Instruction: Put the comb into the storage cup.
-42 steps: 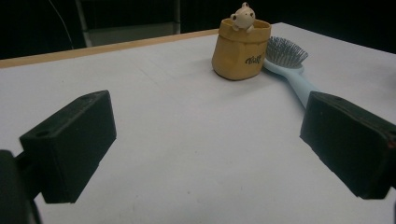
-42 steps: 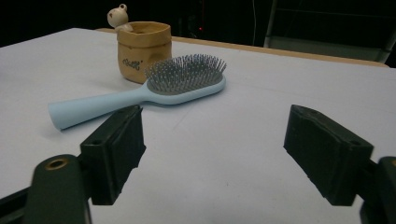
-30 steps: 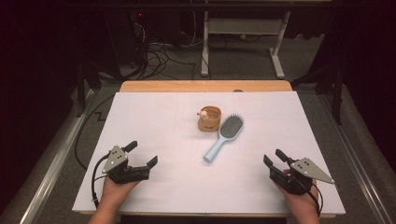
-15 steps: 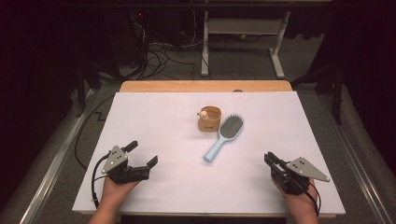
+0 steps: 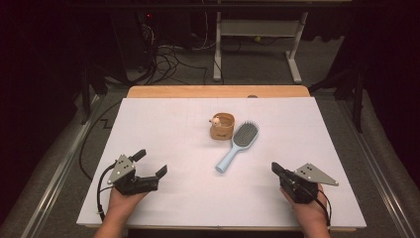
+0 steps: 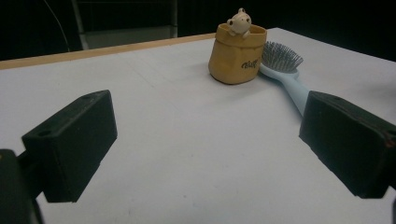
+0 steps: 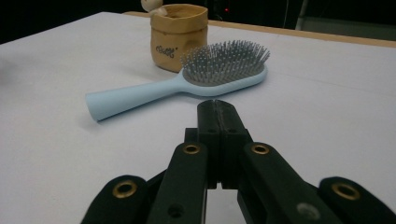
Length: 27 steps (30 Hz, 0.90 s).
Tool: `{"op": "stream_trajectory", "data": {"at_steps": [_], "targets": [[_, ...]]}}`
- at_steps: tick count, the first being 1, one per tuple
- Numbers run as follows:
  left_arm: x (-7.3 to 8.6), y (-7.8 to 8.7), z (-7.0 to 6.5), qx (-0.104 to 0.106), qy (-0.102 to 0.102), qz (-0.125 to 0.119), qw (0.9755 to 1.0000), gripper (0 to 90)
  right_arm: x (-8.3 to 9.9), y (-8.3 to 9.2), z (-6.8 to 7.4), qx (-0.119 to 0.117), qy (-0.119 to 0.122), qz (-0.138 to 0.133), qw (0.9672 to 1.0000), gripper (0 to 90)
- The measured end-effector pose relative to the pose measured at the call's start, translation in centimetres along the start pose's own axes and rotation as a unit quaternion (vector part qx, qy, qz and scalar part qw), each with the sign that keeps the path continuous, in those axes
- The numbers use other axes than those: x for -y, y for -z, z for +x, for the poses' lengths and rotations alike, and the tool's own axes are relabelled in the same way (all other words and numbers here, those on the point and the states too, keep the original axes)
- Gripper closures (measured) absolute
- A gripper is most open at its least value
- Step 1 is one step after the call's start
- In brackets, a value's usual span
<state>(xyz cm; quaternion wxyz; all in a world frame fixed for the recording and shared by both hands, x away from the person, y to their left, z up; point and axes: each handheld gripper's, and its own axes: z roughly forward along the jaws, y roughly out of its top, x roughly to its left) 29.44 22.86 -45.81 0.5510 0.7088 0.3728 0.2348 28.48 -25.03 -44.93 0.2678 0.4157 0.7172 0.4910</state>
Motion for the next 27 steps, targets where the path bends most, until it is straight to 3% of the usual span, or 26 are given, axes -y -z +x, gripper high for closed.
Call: {"op": "stream_trajectory", "data": {"at_steps": [5, 9, 25, 27], "targets": [[0.0, -0.1, 0.0, 0.000, 0.001, 0.001, 1.0000, 4.8, -0.4, -1.0, 0.9, -0.018, 0.004, 0.002, 0.9998, 90.0], [0.1, -0.1, 0.0, 0.003, 0.003, 0.000, 1.0000, 4.8, -0.9, -2.8, 2.3, -0.042, 0.017, 0.017, 0.9989, 90.0], [0.1, 0.0, 0.1, 0.003, 0.003, -0.001, 1.0000, 4.8, -3.0, -8.4, 5.1, -0.066, 0.042, 0.050, 0.9957, 90.0], [0.1, 0.0, 0.1, 0.003, 0.002, -0.002, 1.0000, 4.8, -3.4, -9.7, 5.9, -0.072, 0.055, 0.061, 0.9940, 90.0]]}}
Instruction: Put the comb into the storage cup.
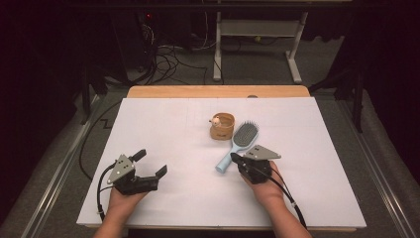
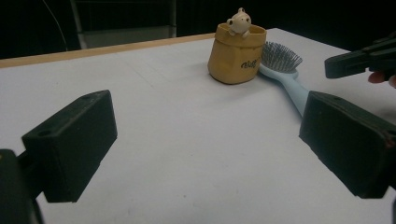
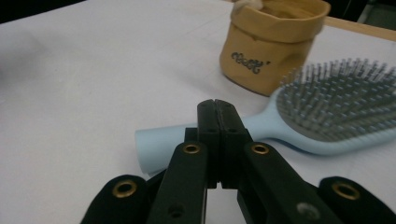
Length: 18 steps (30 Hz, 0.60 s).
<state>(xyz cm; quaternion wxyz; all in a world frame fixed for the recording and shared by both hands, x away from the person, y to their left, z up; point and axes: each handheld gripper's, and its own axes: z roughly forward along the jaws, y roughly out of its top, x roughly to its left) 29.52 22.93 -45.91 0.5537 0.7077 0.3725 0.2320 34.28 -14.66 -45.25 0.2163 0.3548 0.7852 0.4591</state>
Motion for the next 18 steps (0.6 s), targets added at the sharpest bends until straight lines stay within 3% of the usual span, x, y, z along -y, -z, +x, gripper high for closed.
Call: {"op": "stream_trajectory", "data": {"at_steps": [9, 18], "targets": [[0.0, 0.1, 0.0, 0.001, 0.001, -0.003, 1.0000, 5.0, -1.6, -3.5, 1.8, -0.006, 0.031, 0.049, 0.9983, 90.0], [0.0, 0.1, 0.0, 0.003, 0.000, -0.004, 1.0000, 5.0, -1.3, -4.5, 2.1, -0.009, 0.035, 0.081, 0.9960, 90.0]]}}
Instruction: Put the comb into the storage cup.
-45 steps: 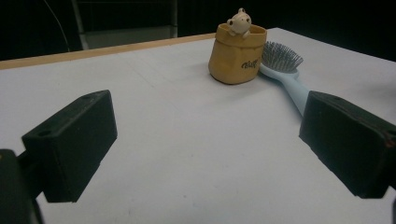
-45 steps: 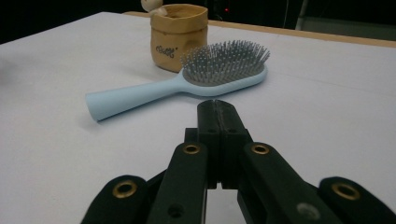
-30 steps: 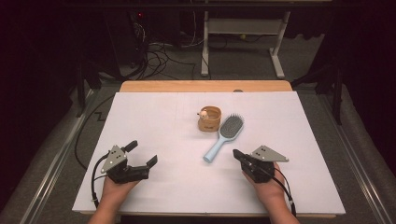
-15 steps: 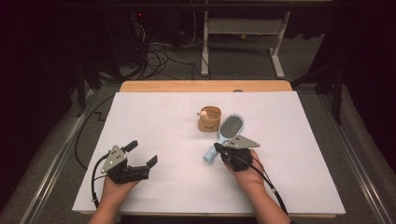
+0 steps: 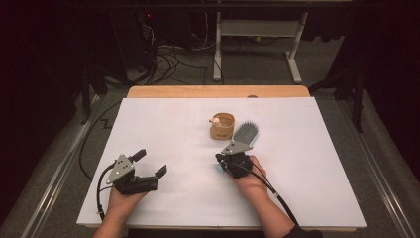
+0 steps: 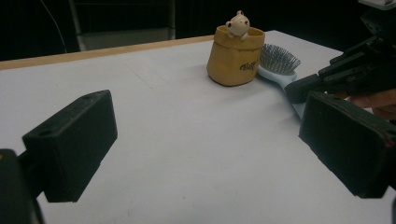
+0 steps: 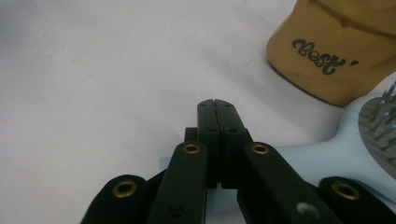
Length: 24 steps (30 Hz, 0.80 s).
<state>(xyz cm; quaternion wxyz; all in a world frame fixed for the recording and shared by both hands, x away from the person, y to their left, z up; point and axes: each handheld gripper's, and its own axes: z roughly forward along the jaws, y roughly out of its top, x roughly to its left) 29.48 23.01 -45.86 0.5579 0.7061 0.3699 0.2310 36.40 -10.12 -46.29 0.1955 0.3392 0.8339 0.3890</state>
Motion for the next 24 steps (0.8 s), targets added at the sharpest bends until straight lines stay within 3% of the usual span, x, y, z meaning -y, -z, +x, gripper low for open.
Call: {"op": "stream_trajectory", "data": {"at_steps": [11, 24], "targets": [[0.0, 0.0, 0.0, 0.000, 0.000, 0.001, 1.0000, 5.2, -0.1, 0.5, -1.1, 0.005, -0.010, 0.020, 0.9997, 90.0], [0.0, 0.0, 0.0, 0.001, 0.000, 0.000, 1.0000, 5.4, -0.4, 0.1, -1.1, 0.005, -0.005, 0.032, 0.9995, 90.0]]}}
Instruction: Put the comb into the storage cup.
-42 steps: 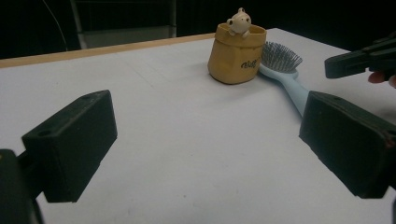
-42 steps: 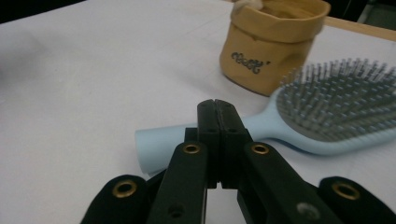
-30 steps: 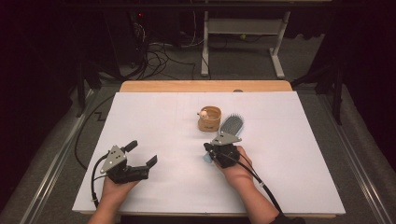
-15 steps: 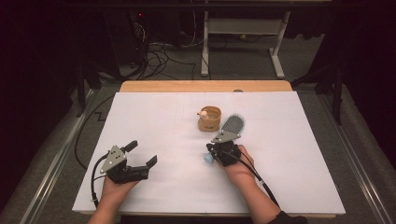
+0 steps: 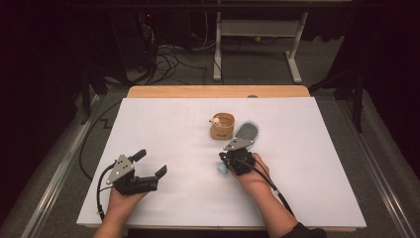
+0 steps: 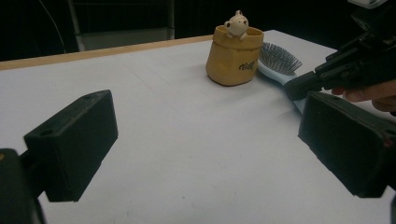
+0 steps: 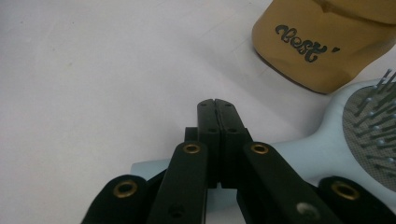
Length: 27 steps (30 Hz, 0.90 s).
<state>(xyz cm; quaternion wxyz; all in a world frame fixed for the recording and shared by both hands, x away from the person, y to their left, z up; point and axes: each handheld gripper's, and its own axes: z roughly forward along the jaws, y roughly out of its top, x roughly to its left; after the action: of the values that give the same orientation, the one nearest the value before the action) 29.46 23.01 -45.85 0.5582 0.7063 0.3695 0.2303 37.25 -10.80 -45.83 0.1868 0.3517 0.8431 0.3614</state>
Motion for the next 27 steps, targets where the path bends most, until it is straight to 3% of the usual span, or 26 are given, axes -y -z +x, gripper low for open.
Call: {"op": "stream_trajectory", "data": {"at_steps": [20, 27], "targets": [[0.0, 0.1, 0.0, -0.001, 0.001, -0.001, 1.0000, 5.4, 0.0, 0.2, -0.3, 0.003, 0.019, 0.022, 0.9996, 90.0], [0.0, 0.1, 0.0, 0.001, 0.001, -0.001, 1.0000, 5.4, 0.9, 0.9, -1.0, 0.008, 0.011, 0.035, 0.9993, 90.0]]}}
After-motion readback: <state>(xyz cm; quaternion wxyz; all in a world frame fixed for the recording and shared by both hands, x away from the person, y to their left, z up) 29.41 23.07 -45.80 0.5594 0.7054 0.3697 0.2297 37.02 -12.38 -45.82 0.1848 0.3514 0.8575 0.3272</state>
